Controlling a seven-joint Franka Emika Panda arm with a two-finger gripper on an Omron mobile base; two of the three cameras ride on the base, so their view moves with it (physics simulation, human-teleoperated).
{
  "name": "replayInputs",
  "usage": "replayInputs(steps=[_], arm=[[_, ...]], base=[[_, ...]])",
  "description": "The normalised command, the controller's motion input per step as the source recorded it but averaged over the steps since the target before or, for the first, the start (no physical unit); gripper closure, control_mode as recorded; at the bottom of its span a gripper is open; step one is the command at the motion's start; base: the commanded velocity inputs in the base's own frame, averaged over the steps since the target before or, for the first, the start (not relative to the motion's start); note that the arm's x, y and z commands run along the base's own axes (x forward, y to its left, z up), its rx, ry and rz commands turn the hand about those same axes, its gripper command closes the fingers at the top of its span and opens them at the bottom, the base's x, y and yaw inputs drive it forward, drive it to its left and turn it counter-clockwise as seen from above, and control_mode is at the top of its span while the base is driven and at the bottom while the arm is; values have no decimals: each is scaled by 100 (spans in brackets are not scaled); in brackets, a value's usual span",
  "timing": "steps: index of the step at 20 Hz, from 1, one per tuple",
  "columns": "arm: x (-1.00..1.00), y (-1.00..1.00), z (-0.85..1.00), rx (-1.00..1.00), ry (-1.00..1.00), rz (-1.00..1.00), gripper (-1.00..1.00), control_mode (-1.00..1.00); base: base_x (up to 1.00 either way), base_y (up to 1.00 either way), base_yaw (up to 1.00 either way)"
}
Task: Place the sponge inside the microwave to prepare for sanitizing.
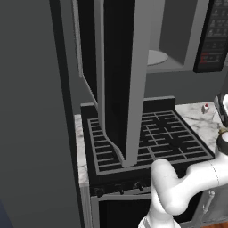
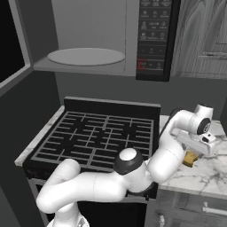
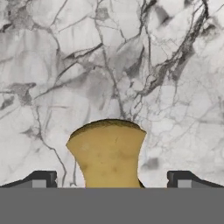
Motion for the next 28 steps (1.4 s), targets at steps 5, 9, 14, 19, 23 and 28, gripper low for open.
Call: replayInputs(steps=[5,9,14,19,23,28], arm=[[0,0,-26,0,0,0,-100,-100],[0,0,-23,0,0,0,-100,-100],[0,0,-22,0,0,0,-100,-100],[0,0,-21,0,0,0,-100,-100],[0,0,-3,0,0,0,-100,-100],[0,0,-1,0,0,0,100,-100]], base=[[0,0,0],[0,0,0],[0,0,0],[0,0,0],[0,0,0],[0,0,0]])
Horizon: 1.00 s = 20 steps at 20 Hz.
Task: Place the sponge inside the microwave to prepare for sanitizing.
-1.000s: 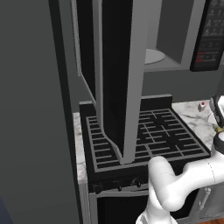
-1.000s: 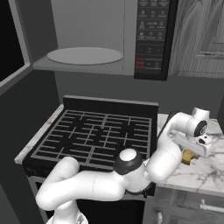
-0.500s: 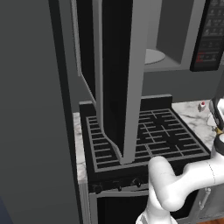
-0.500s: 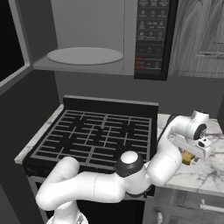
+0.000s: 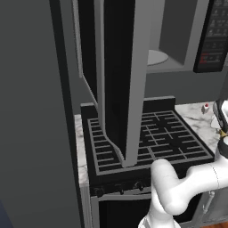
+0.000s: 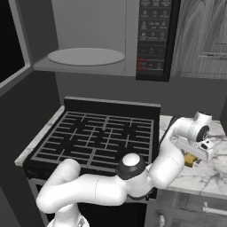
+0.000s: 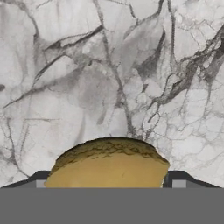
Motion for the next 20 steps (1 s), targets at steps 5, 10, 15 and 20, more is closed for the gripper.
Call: replayInputs(steps=[5,10,15,20], arm=[[0,0,-3,1,0,0,100,-100],[0,0,0,0,0,0,100,-100],[-1,-2,0,0,-1,-1,100,-100],[-17,-10,35,1,-10,-1,100,-100]], base=[[0,0,0],[0,0,0],[0,0,0],[0,0,0]])
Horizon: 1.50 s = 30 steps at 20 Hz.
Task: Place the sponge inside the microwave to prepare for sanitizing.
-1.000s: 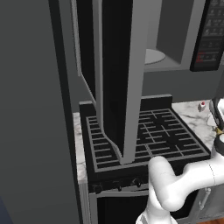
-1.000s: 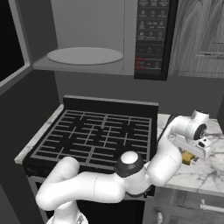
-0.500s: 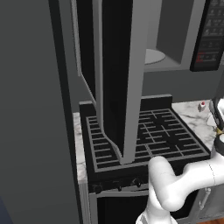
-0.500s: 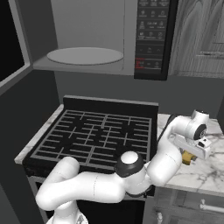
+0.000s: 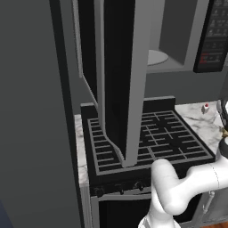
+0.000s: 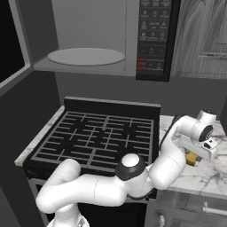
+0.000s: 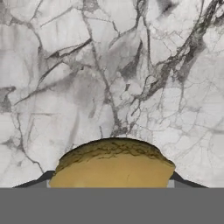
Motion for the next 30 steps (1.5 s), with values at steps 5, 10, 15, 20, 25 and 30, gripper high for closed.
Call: replayInputs(steps=[5,10,15,20,25,30], arm=[[-26,-2,49,1,-5,0,100,-100],[-57,11,44,0,-12,0,100,-100],[-55,24,59,-5,-23,0,100,-100],[-30,42,48,-16,-17,2,100,-100],[-52,48,41,-18,0,1,100,-100],[-75,47,31,-23,-8,2,100,-100]], base=[[0,0,0],[0,0,0],[0,0,0],[0,0,0],[0,0,0],[0,0,0]])
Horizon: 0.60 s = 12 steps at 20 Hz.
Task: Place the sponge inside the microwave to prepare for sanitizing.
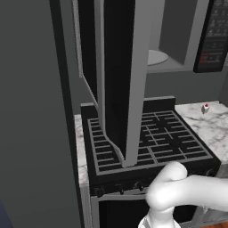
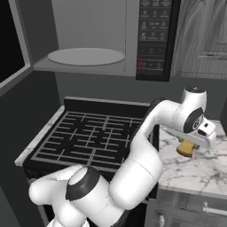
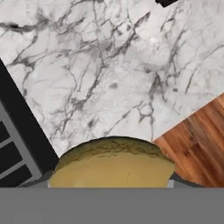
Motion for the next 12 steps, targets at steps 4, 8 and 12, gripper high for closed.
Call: replayInputs(steps=[4,8,12], arm=[[-71,42,41,-18,-21,1,100,-100],[-56,42,51,-7,-24,0,100,-100],[-20,56,33,0,-18,5,100,-100]], base=[[0,0,0],[0,0,0],[0,0,0]])
